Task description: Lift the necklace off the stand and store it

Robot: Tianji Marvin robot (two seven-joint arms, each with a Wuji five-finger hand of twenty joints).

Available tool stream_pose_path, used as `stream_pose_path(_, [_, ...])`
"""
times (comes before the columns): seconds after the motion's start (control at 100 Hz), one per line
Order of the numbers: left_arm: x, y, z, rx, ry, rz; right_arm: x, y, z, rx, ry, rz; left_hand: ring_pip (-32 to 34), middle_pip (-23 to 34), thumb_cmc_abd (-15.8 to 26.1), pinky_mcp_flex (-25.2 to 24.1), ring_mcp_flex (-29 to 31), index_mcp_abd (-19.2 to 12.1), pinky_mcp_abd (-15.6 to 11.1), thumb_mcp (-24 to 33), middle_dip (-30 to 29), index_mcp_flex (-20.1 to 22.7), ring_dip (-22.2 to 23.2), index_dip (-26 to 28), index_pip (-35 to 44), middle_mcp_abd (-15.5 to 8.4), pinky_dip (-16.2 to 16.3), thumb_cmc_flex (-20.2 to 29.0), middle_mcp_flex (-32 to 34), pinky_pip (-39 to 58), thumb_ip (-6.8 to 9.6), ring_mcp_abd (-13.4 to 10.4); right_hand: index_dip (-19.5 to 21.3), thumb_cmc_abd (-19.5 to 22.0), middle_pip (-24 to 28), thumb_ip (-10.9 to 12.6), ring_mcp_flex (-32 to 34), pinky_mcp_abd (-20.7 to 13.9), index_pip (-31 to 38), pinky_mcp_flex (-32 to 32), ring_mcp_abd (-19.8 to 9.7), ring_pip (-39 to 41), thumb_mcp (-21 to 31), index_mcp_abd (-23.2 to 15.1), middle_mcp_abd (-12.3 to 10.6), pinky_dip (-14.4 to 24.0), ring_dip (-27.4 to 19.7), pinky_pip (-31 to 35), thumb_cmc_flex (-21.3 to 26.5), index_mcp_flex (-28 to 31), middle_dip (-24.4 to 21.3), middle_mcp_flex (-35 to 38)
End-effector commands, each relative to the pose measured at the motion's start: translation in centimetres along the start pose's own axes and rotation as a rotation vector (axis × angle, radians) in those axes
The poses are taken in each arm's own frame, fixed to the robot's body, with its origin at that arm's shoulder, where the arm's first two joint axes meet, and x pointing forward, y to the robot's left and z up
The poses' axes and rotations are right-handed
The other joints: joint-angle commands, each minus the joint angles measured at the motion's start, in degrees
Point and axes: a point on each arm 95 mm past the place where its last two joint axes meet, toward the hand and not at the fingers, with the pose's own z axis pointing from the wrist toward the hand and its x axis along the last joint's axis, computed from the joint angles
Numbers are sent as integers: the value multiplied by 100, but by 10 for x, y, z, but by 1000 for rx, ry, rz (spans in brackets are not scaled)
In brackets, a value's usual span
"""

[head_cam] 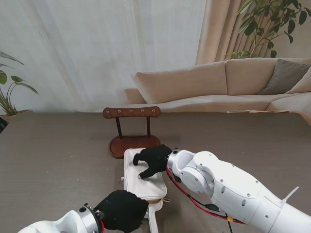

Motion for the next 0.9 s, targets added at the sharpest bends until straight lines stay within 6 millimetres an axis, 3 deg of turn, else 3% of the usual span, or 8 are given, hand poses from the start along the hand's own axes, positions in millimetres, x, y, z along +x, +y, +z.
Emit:
stream_pose_path(0.0, [8,-2,-2,-3,21,-23,5,-35,-2,86,5,26,143,-35,51,-61,36,-900,-151,-28,-49,206,91,-50,294,-200,33,81,105,53,-87,12,-46,65,-88,125,136,-58,-97,-2781,243,142,-103,-81,33,21,78,-41,-33,233,-49,-23])
stream_pose_path(0.5, [-15,21,-12,-4,-96,-102,16,5,-25,-122,8,149,140,-21,51,-81,42,-869,-121,-8,-39,197,88,-26,303,-187,36,91,103,64,-97,20,-83,198,-95,131,81,95,-211,-2820,355,107,-554,-143,52,43,86,-107,-156,113,-60,-76])
stream_pose_path(0.89, [-37,37,-11,17,-149,-168,1,34,-6,-180,-113,59,132,-31,56,-114,18,-858,-100,-9,-34,203,89,-24,291,-163,39,113,87,61,-94,55,-41,100,32,130,153,139,-56,-2701,374,130,-434,101,300,68,88,-77,-34,158,-1,16])
